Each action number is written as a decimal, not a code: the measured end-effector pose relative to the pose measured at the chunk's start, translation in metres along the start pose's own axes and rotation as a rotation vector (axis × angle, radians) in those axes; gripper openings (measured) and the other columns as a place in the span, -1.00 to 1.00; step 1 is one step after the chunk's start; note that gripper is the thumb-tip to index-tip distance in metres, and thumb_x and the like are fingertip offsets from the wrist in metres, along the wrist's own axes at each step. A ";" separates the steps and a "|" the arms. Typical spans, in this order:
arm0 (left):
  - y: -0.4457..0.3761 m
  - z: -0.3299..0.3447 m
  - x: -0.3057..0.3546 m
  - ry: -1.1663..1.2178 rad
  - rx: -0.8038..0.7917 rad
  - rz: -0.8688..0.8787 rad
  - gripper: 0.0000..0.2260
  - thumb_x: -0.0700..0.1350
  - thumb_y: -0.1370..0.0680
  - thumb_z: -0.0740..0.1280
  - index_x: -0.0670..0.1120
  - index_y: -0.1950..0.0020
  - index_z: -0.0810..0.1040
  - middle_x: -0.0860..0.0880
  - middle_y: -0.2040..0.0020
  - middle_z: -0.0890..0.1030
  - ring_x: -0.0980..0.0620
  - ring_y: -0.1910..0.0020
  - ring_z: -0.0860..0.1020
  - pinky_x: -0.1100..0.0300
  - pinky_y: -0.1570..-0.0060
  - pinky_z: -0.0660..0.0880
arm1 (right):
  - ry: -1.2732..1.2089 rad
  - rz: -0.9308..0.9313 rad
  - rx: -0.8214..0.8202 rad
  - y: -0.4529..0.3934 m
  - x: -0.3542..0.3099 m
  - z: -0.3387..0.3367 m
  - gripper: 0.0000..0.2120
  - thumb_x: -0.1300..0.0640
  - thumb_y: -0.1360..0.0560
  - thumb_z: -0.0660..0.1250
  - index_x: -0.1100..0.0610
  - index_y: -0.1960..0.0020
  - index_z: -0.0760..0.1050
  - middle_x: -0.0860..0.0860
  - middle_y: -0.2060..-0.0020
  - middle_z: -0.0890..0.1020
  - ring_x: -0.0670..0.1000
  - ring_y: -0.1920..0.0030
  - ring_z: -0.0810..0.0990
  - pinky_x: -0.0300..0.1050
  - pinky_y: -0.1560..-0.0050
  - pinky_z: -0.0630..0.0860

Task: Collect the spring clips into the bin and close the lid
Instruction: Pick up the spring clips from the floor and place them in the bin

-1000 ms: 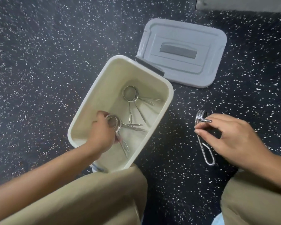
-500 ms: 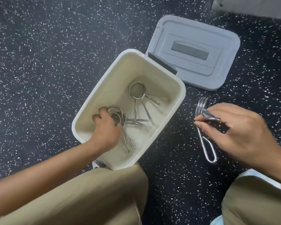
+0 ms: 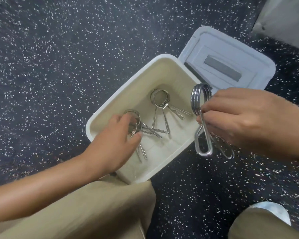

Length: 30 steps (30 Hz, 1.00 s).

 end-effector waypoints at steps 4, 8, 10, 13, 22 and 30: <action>0.005 -0.012 -0.001 0.059 0.030 0.026 -0.79 0.13 -0.61 0.21 0.13 -0.21 0.46 0.17 -0.16 0.45 0.20 0.01 0.55 0.16 0.00 0.44 | 0.065 -0.202 -0.086 -0.035 -0.009 0.000 -0.83 0.34 -0.60 0.25 0.26 0.15 0.54 0.17 0.19 0.60 0.21 0.21 0.53 0.19 0.20 0.53; 0.005 -0.025 0.000 0.041 0.098 0.058 -0.82 0.10 -0.61 0.21 0.09 -0.12 0.53 0.19 -0.03 0.51 0.20 0.05 0.50 0.37 0.15 0.33 | 0.158 -0.336 -0.094 -0.066 -0.012 0.015 -0.72 0.37 -0.58 0.09 0.27 0.15 0.54 0.17 0.21 0.58 0.21 0.19 0.52 0.16 0.16 0.51; 0.003 -0.030 -0.002 0.043 0.127 0.064 -0.82 0.10 -0.60 0.22 0.08 -0.08 0.54 0.17 -0.01 0.57 0.21 0.10 0.51 0.44 0.21 0.31 | 0.221 -0.363 -0.102 -0.080 -0.009 0.035 -0.74 0.41 -0.52 0.10 0.27 0.22 0.51 0.17 0.28 0.53 0.21 0.24 0.50 0.16 0.20 0.49; 0.004 -0.032 -0.001 0.058 0.143 0.078 -0.84 0.09 -0.60 0.22 0.09 -0.05 0.55 0.17 0.09 0.58 0.30 0.22 0.49 0.46 0.28 0.30 | 0.322 -0.402 -0.117 -0.089 -0.005 0.065 -0.78 0.45 -0.46 0.20 0.25 0.30 0.46 0.15 0.35 0.48 0.19 0.30 0.46 0.12 0.24 0.49; 0.005 -0.027 -0.001 0.102 0.112 0.073 -0.87 0.07 -0.60 0.24 0.08 0.03 0.55 0.51 0.35 0.48 0.40 0.29 0.49 0.48 0.33 0.31 | 0.506 -0.366 -0.369 -0.084 0.003 0.150 -0.82 0.36 -0.30 0.33 0.12 0.38 0.55 0.05 0.44 0.46 0.12 0.35 0.47 0.00 0.29 0.41; 0.006 -0.024 0.003 0.116 0.119 0.075 -0.85 0.07 -0.60 0.26 0.05 0.03 0.57 0.32 0.47 0.50 0.39 0.37 0.45 0.39 0.40 0.29 | 0.511 -0.256 -0.476 -0.080 0.008 0.153 -0.80 0.29 -0.38 0.27 0.05 0.15 0.62 0.01 0.29 0.49 0.09 0.22 0.49 -0.04 0.25 0.35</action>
Point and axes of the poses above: each hand's wrist, its own y-axis away from the middle knuckle, its own z-axis out of the palm, x = y × z, the point moved 10 cm from there along -y, towards the middle knuckle
